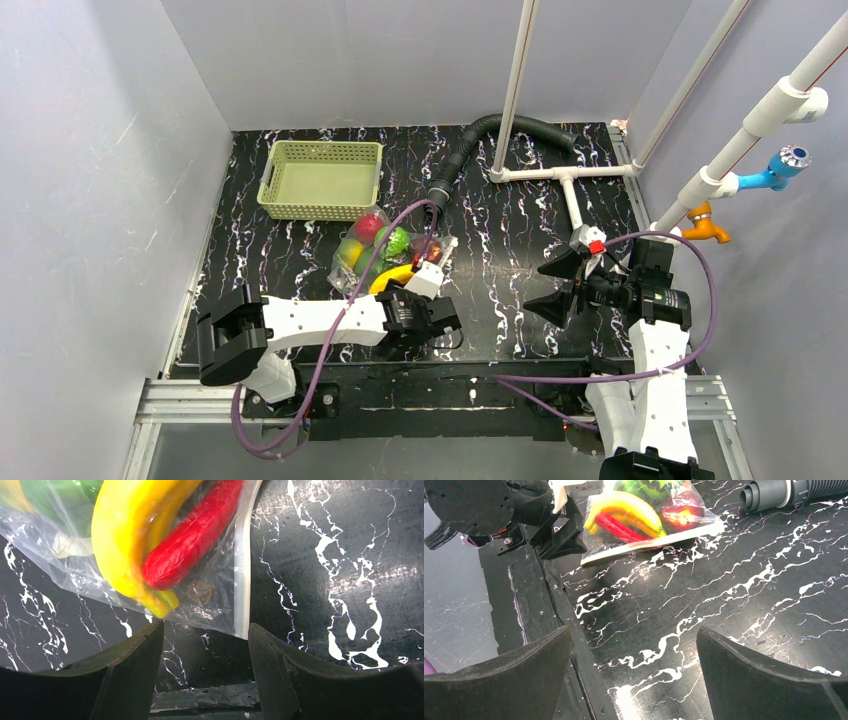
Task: Open the zip-top bag and remove the fake food
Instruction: Pick up the zipper food storage bag at the center of the board.
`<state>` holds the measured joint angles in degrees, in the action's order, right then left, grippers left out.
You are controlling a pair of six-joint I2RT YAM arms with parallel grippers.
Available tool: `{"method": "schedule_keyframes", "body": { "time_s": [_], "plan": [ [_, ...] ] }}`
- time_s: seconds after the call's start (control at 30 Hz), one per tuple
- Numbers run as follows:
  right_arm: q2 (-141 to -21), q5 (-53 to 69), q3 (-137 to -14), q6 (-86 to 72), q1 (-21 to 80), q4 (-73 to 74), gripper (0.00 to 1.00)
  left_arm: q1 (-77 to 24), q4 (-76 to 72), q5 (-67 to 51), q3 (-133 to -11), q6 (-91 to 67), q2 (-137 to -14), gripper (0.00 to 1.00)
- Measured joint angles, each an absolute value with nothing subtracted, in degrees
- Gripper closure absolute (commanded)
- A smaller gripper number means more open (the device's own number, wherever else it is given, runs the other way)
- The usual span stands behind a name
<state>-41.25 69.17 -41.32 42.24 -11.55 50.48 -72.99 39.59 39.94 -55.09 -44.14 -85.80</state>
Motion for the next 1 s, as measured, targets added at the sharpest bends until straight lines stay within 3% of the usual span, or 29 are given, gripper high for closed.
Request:
{"method": "schedule_keyframes", "body": {
  "time_s": [0.67,1.0],
  "plan": [
    [-41.25,68.99,-40.42,42.57,-10.96,50.70,0.00,-73.25,40.38,40.07,-55.09,-48.60,-88.86,0.40],
    [-44.71,59.09,-40.58,44.40,5.96,53.12,0.00,-73.25,38.76,40.01,-53.71,-48.42,-84.73,0.38]
  ]
}}
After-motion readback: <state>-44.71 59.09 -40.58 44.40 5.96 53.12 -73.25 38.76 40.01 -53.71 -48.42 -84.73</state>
